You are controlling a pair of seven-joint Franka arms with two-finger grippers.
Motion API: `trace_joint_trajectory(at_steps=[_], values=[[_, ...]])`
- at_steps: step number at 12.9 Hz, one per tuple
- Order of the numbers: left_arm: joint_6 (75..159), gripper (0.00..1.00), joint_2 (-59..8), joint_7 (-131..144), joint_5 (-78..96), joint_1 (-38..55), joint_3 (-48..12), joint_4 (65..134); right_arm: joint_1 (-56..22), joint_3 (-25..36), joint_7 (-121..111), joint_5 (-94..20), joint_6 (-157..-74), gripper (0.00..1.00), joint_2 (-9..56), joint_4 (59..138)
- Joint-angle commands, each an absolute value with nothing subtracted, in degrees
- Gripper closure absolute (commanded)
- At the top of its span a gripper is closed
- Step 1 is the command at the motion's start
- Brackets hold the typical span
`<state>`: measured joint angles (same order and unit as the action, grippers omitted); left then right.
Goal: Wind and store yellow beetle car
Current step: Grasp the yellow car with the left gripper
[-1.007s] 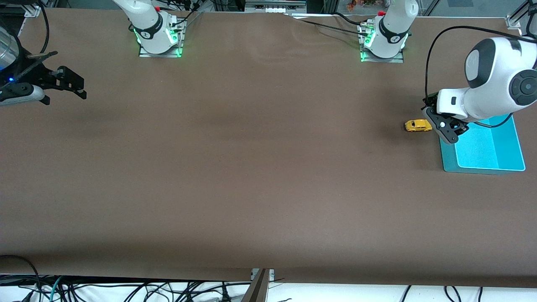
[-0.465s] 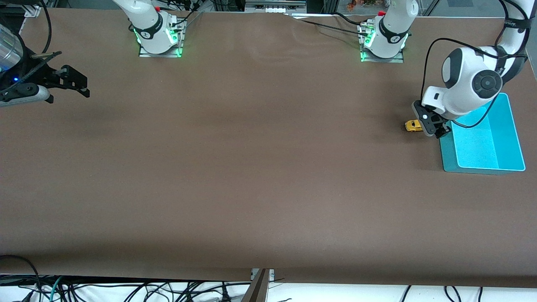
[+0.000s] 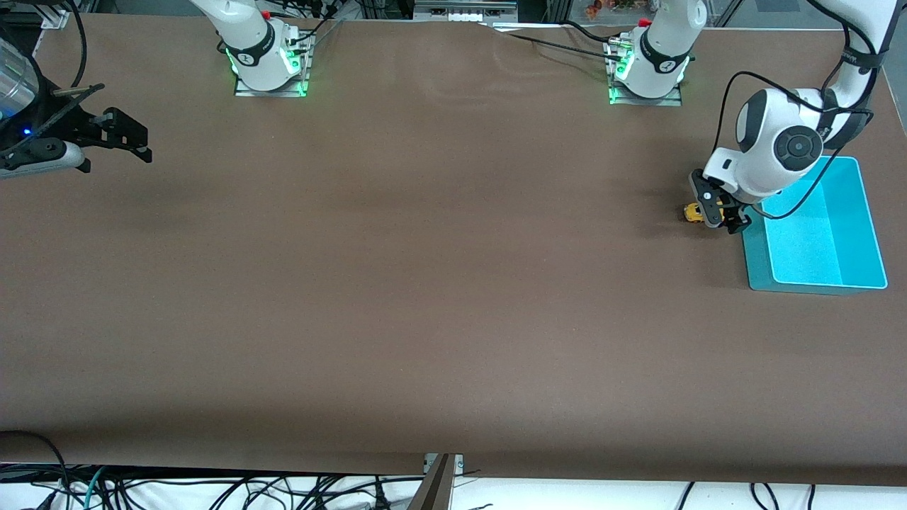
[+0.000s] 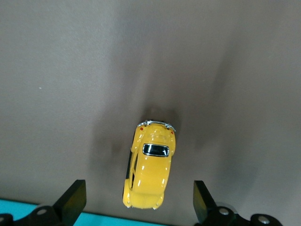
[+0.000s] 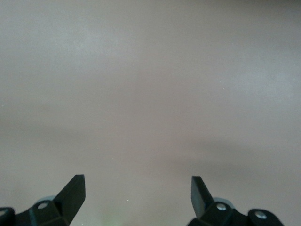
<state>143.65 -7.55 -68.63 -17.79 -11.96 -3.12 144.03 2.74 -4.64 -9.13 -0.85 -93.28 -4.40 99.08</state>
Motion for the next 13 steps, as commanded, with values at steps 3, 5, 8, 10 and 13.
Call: trace_joint_trajectory(at_steps=[3, 5, 8, 10, 13], values=[[153.1, 0.02, -12.8, -71.2, -20.6, -15.2, -3.7, 145.8, 2.5, -4.3, -9.1, -1.2, -90.6, 0.01, -4.2, 97.6], [153.3, 0.17, -13.8, -71.4, -21.3, -16.8, -3.8, 145.8, 2.5, -4.3, -9.1, -1.2, -90.6, 0.01, -4.1, 97.6], [153.3, 0.76, -14.1, -71.5, -21.3, -16.8, -3.8, 145.6, 2.5, -4.4, -9.1, -1.1, -90.6, 0.01, -4.1, 97.2], [153.2, 0.79, -14.0, -71.5, -21.3, -16.8, -3.9, 145.5, 2.5, -4.4, -9.2, -1.1, -90.6, 0.01, -4.1, 97.1], [151.8, 0.79, -13.4, -71.1, -20.4, -16.8, -5.5, 145.1, 2.4, -4.5, -9.2, -1.1, -90.6, 0.01, -4.1, 97.2]])
